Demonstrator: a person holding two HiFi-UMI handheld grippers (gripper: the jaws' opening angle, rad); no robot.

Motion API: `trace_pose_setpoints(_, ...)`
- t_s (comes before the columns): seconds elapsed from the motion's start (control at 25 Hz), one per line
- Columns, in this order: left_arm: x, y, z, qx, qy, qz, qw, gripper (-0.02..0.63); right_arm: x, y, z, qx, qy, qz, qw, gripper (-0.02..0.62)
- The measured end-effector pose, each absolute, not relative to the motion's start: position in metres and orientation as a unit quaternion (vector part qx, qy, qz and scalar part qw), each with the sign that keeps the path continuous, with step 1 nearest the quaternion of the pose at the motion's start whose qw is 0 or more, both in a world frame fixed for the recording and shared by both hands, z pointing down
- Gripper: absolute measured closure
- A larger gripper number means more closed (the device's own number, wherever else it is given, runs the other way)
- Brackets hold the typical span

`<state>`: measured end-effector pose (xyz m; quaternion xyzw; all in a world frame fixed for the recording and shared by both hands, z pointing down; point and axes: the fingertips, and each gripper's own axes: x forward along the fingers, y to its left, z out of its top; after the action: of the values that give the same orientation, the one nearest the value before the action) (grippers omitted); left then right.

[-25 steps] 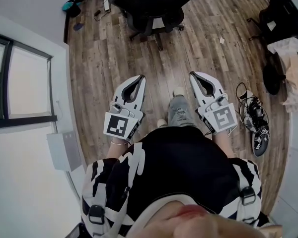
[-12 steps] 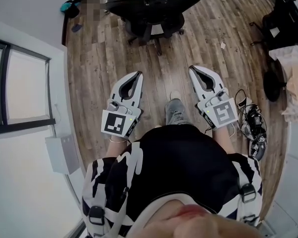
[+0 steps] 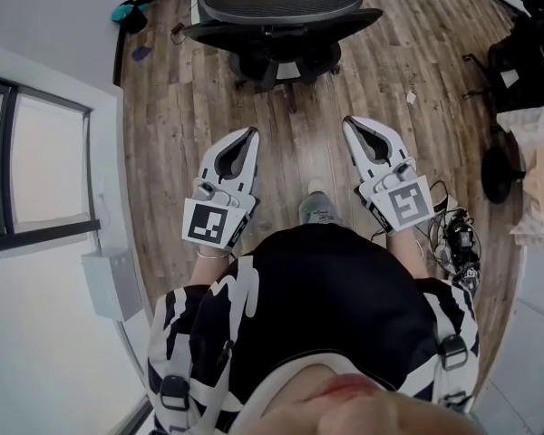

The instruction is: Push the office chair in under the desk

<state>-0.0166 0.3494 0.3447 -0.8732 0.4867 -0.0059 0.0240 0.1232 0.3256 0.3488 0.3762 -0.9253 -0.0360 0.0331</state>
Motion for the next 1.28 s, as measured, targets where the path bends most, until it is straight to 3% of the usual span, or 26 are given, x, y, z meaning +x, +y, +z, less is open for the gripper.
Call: trace_pose_setpoints(1.28, 0.001, 0.214, 0.329, -0.837, 0.546, 0.002, 0.033, 0.597, 0.133, 0.181, 0.333, 0.302, -0.952, -0.045, 0.032, 0.586)
